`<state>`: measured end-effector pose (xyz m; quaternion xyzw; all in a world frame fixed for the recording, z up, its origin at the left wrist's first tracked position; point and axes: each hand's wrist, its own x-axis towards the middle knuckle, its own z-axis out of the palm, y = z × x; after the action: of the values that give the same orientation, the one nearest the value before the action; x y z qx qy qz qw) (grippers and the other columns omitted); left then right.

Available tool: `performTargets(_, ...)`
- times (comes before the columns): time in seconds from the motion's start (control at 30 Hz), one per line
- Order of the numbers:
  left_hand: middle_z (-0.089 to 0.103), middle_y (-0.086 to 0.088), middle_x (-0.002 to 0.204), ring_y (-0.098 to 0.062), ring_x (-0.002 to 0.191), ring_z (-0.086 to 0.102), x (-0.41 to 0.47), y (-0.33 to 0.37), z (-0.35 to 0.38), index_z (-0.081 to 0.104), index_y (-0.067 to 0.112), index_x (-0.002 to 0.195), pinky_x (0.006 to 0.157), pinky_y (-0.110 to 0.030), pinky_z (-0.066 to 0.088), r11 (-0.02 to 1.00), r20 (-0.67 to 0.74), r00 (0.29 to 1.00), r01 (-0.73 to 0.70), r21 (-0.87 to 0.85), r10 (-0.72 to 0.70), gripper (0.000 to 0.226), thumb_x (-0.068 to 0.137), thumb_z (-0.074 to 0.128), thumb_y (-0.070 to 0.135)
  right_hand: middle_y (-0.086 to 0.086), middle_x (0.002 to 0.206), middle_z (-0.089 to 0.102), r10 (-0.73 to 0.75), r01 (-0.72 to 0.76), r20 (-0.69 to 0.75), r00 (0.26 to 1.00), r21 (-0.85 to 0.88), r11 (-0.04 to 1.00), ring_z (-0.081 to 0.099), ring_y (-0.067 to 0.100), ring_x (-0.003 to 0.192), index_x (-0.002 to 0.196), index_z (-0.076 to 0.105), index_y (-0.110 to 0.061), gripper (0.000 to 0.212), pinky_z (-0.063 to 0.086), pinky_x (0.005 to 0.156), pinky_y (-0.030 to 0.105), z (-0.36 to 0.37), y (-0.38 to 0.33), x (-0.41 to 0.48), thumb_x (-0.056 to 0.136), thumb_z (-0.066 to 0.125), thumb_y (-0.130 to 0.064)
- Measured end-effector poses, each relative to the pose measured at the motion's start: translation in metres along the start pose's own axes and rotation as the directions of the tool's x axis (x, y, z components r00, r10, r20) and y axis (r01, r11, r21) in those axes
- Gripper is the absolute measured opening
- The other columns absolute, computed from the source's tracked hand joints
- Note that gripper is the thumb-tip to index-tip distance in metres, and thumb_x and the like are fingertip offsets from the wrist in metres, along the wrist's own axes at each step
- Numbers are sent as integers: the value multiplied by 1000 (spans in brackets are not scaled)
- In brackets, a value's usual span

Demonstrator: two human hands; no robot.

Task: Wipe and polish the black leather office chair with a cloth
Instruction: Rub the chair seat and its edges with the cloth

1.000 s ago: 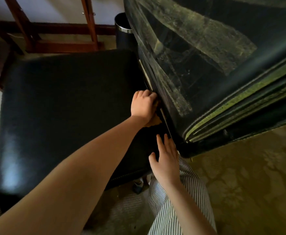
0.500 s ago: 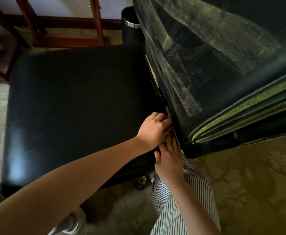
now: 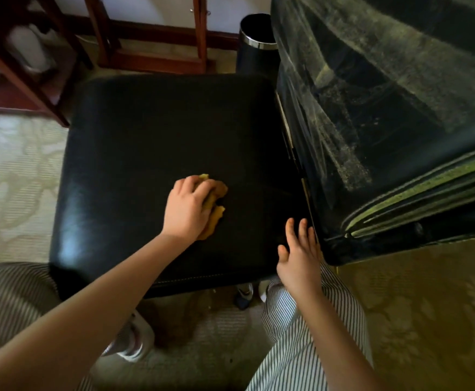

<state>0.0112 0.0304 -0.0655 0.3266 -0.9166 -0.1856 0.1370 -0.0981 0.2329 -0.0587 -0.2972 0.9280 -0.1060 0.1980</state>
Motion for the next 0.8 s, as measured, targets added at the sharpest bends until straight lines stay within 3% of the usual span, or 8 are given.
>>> performTargets(0.23,52,-18,124,-40,113,45,-21,-35,-28,56,13,122,94,-47,37,958,-121,958,270,97,-258,36,86,61,16,6,158,3,32,-26,-56,998,98,995,-3,21,145,150,12,-20,59,4,118,37,0,-6,-3,98,40,-20)
performTargets(0.33,49,-17,128,-37,119,42,-25,-24,-19,57,10,118,100,-45,34,933,-177,918,360,-4,-355,32,85,58,9,7,158,7,57,-43,-99,993,139,989,2,21,145,149,18,-16,56,6,117,36,5,-11,-5,98,41,-21)
performTargets(0.43,45,-13,133,-31,125,37,-18,-7,-8,56,12,117,106,-42,31,881,-206,857,450,-147,-473,33,84,58,9,10,156,15,-9,27,-187,982,94,995,9,24,145,147,26,-11,54,8,116,37,6,-18,10,98,41,-26)
performTargets(0.67,49,-9,126,-26,122,40,44,43,24,57,15,114,104,-37,32,942,-159,935,289,-172,-316,31,84,61,12,18,141,44,-16,59,-428,904,88,994,37,35,133,132,48,-2,53,25,109,48,26,-35,41,90,33,-30)
performTargets(0.8,52,-10,121,-26,114,48,72,74,51,57,12,116,97,-35,39,980,-95,985,130,-153,-146,36,81,62,11,18,142,43,36,105,-555,831,221,970,36,31,133,132,46,-1,49,22,112,47,34,-34,42,91,33,-24)
